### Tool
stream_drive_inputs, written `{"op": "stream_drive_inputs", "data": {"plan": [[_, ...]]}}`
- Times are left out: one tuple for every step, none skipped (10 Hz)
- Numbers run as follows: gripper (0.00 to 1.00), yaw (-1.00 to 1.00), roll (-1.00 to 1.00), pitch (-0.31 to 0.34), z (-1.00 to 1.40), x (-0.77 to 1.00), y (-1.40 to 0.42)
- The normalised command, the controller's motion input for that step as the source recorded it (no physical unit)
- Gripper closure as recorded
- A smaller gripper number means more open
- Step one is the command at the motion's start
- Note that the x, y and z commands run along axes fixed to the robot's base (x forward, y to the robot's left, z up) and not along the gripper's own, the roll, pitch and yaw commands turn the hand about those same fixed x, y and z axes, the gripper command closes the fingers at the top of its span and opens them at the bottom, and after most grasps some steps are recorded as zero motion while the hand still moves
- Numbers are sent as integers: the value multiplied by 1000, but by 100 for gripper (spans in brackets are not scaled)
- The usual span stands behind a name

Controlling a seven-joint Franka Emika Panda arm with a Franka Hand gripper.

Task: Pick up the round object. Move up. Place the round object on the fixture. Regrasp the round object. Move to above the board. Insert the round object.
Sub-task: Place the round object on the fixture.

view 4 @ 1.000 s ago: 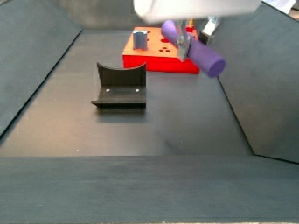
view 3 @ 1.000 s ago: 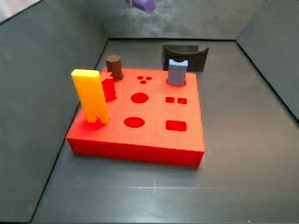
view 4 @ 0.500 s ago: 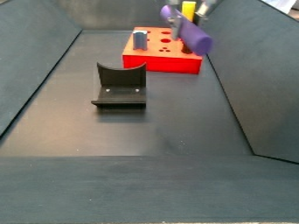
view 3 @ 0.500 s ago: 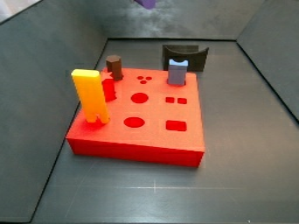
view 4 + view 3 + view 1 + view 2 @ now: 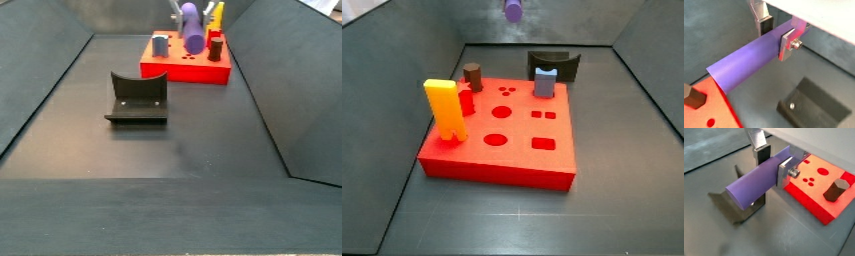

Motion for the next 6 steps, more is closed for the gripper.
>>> {"op": "stream_drive_inputs", "data": {"plan": [[100, -245, -179, 114, -49, 1000, -295], [100, -185, -163, 110, -44, 1000, -271], [100, -113, -142, 108, -39, 1000, -224], [100, -81, -139, 112, -34, 1000, -194], [100, -49, -132, 124, -27, 1000, -156], [100, -37, -129, 128, -25, 1000, -141]]}}
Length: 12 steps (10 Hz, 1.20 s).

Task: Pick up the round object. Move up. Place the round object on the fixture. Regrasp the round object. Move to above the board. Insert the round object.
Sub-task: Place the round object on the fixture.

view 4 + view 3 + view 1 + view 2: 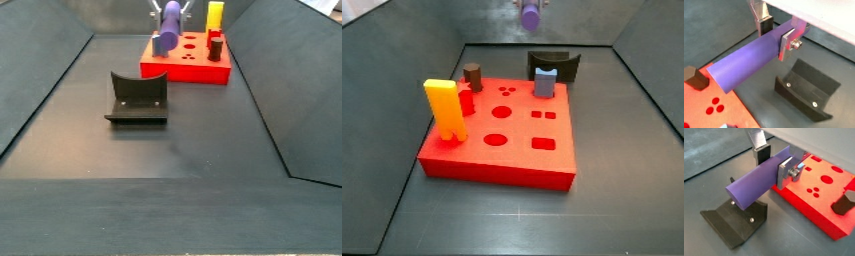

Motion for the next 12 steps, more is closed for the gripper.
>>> {"op": "stream_drive_inputs", "data": {"plan": [[100, -20, -119, 137, -20, 1000, -108], [100, 62, -1000, -37, 291, 951, 545], [100, 51, -1000, -26, 273, 804, 558], [100, 43, -1000, -13, 197, 731, 487], [100, 33, -1000, 9, 63, 622, 266], [100, 27, -1000, 26, 31, 562, 133], [100, 16, -1000, 54, 14, 478, 92], [100, 8, -1000, 66, 6, 434, 81], [100, -20, -1000, 98, -12, 321, 60], [100, -33, -1000, 112, -14, 277, 54], [100, -63, -881, 125, -16, 190, 51], [100, -78, -716, 121, -18, 126, 53]]}}
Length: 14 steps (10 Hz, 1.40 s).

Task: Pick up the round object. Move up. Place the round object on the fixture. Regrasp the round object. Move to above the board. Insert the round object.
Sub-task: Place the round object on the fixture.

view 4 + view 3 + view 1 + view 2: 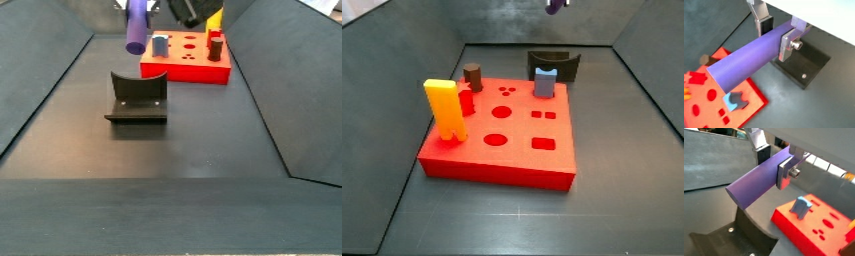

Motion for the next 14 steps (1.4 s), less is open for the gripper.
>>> {"op": "stream_drive_inputs", "data": {"plan": [[100, -93, -548, 104, -14, 79, 52], [100, -106, -374, 78, -14, 67, 49], [100, -105, -210, 60, -12, 69, 26], [100, -47, -1000, 217, -1000, 129, 131], [100, -59, -1000, 207, -1000, 131, 139], [100, -121, -968, 236, -1000, 151, 139], [100, -154, -814, 220, -1000, 167, 135], [100, -173, -709, 196, -1000, 176, 137], [100, -208, -493, 148, -1000, 184, 140], [100, -218, -289, 103, -1000, 189, 141], [100, -214, -202, 62, -1000, 197, 136], [100, -207, -175, 35, -986, 197, 133], [100, -185, -162, 0, -718, 148, 107], [100, -163, -161, -19, -529, 122, 85]]}}
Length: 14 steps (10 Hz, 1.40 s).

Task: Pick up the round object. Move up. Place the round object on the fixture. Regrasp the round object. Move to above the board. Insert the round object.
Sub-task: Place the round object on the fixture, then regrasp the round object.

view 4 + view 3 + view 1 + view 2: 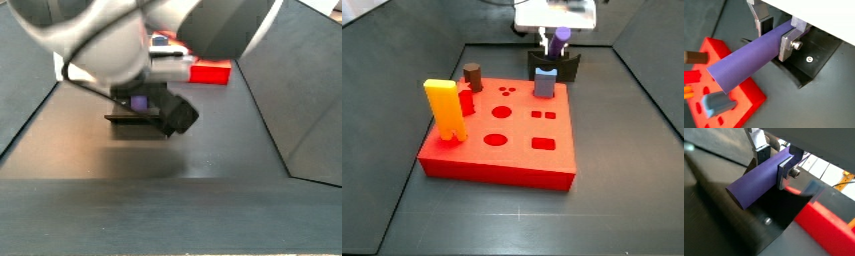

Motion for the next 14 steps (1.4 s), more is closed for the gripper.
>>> {"op": "stream_drive_inputs", "data": {"plan": [[100, -129, -157, -38, -295, 96, 60], [100, -105, -144, -51, -178, 82, 60], [0, 0, 0, 0, 0, 0, 0], [0, 77, 10, -25, 1000, 0, 0], [0, 79, 11, -20, 1000, -6, 1], [0, 76, 21, 1, 1000, -29, 2], [0, 70, 39, 32, 1000, -31, -3], [0, 59, 45, 58, 1000, -33, -2], [0, 42, 45, 83, 923, -36, 2], [0, 25, 41, 100, 744, -34, 4], [0, -2, 41, 116, 503, -26, 5], [0, -18, 49, 119, 320, -22, 4], [0, 10, 1000, 76, 1000, 4, -970], [0, 8, 1000, 73, 960, 6, -1000]]}}
